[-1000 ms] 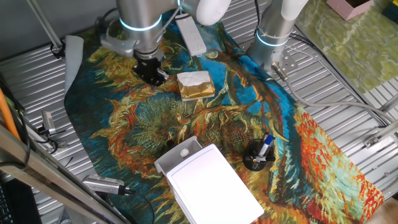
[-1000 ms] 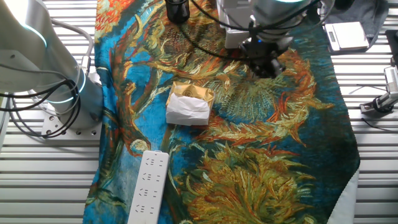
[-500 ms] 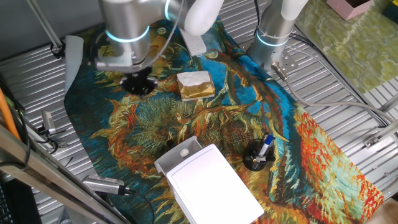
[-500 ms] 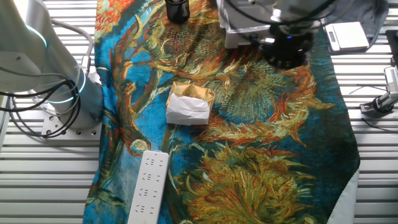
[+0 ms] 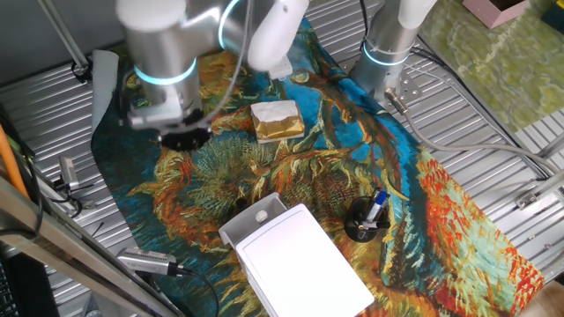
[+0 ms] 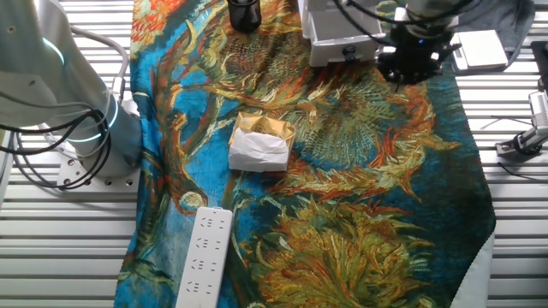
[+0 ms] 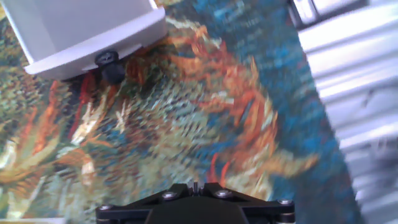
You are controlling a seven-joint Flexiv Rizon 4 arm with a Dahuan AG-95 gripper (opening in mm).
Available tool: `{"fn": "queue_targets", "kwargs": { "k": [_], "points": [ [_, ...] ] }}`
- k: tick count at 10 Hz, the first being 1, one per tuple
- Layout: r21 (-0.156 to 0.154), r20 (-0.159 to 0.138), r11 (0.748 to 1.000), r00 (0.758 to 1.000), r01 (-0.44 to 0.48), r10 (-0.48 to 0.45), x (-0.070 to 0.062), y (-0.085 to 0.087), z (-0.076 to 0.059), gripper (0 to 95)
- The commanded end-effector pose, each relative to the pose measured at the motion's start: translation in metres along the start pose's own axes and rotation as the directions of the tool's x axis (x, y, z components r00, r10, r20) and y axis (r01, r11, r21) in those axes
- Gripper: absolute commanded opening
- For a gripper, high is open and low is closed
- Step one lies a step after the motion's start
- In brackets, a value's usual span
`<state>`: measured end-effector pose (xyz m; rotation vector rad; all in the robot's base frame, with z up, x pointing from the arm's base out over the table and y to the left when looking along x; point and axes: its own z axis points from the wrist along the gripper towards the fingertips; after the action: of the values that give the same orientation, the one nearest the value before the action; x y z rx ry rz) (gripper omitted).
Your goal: Grasp the handle and close the drawer
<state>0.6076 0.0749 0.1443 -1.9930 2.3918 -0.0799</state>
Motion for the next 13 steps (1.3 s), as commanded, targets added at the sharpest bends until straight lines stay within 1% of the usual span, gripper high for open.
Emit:
{"fn": "queue_targets", "kwargs": {
  "k": [1, 3, 4, 5, 7, 8, 9, 12, 13],
  "points": [
    [0.005, -0.012, 0.999, 0.999, 0.038, -0.038, -0.016, 0.001, 0.010, 0.0],
    [0.005, -0.017, 0.999, 0.999, 0.042, -0.042, -0.024, 0.003, 0.018, 0.0],
    [0.005, -0.013, 0.999, 0.999, 0.041, -0.041, -0.027, 0.005, 0.021, 0.0],
    [0.003, -0.003, 0.999, 0.999, 0.048, -0.048, -0.030, 0.008, 0.023, 0.0],
    [-0.008, 0.055, 0.999, 0.997, 0.050, -0.050, -0.033, 0.010, 0.025, 0.0],
    [-0.020, 0.106, 0.997, 0.992, 0.069, -0.066, -0.033, 0.010, 0.026, 0.0],
    [-0.031, 0.127, 0.996, 0.989, 0.081, -0.076, -0.033, 0.010, 0.026, 0.0],
    [-0.038, 0.138, 0.995, 0.987, 0.087, -0.081, -0.033, 0.010, 0.026, 0.0],
    [-0.047, 0.183, 0.995, 0.980, 0.090, -0.080, -0.033, 0.010, 0.026, 0.0]
  ]
}}
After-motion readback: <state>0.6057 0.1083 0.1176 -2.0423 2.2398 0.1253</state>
